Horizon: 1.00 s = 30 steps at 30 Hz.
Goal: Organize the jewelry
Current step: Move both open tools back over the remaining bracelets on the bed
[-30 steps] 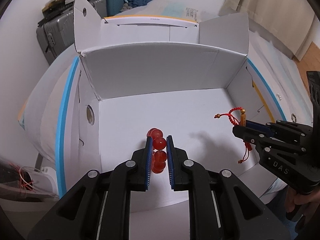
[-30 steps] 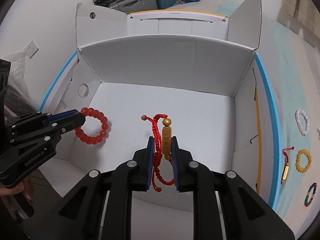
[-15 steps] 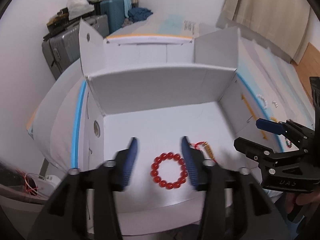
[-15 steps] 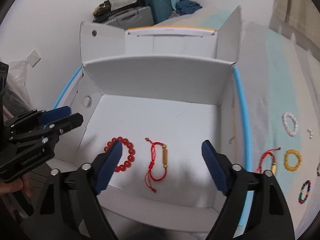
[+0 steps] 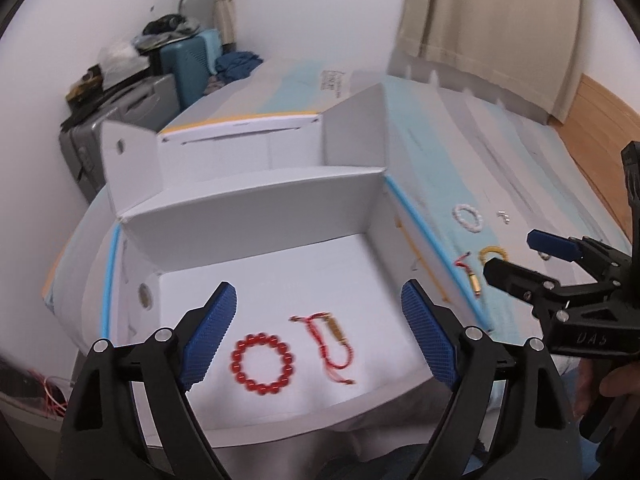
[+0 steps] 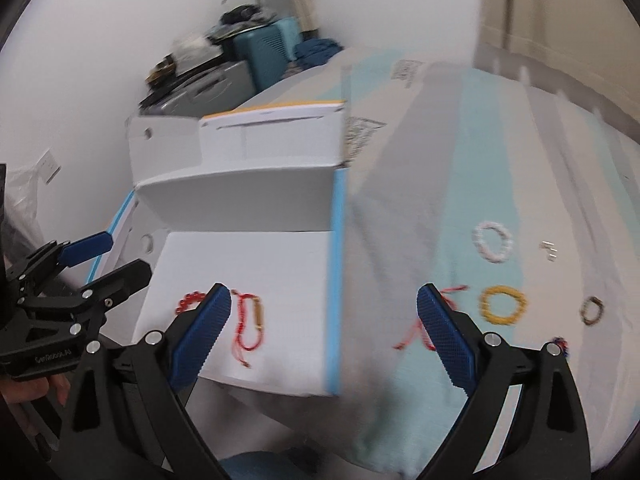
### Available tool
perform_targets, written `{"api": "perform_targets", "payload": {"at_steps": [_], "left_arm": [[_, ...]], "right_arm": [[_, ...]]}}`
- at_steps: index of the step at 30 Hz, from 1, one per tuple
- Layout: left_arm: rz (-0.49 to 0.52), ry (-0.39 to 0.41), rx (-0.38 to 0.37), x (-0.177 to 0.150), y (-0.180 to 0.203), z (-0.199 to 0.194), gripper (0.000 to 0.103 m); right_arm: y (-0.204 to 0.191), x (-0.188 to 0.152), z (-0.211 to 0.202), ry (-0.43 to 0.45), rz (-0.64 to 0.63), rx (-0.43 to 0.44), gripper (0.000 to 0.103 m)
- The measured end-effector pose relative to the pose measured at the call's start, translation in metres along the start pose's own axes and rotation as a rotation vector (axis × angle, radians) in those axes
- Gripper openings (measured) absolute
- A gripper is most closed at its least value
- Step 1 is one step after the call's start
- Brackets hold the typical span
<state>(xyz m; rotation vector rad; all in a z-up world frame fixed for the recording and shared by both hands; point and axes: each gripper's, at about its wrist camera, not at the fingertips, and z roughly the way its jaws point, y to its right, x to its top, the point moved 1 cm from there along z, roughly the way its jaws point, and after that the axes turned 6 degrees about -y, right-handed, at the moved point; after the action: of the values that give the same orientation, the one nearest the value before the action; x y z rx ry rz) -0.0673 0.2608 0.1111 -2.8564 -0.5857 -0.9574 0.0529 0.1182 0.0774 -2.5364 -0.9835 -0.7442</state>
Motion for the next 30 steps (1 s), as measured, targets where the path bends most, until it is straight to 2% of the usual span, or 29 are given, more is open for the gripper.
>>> {"api": "perform_targets", "payload": {"at_steps": [10, 12, 15, 19, 30], "left_arm": [[0.094, 0.025, -0.056, 0.017, 0.087, -0.008, 0.089], [0.112, 0.029, -0.07, 0.018, 0.105, -0.008, 0.094], [0.138, 0.035, -0.085, 0.02, 0.131, -0.005, 0.096], [0.171, 0.024, -0.113, 0.019, 0.165, 0.003, 0.097], [0.232, -0.041, -0.176, 0.001, 0.237, 0.058, 0.097]], "right_arm": [[0.083, -0.018, -0.059, 0.058, 0.103, -0.081, 0.09], [0.103, -0.023, -0.072, 0.065, 0.122, -0.101, 0.091], [0.124, -0.03, -0.083, 0.065, 0.145, -0.117, 0.091], [0.152, -0.042, -0.094, 0.062, 0.168, -0.14, 0.095], [0.221, -0.075, -0.09, 0.015, 0.25, -0.197, 0.095]]}}
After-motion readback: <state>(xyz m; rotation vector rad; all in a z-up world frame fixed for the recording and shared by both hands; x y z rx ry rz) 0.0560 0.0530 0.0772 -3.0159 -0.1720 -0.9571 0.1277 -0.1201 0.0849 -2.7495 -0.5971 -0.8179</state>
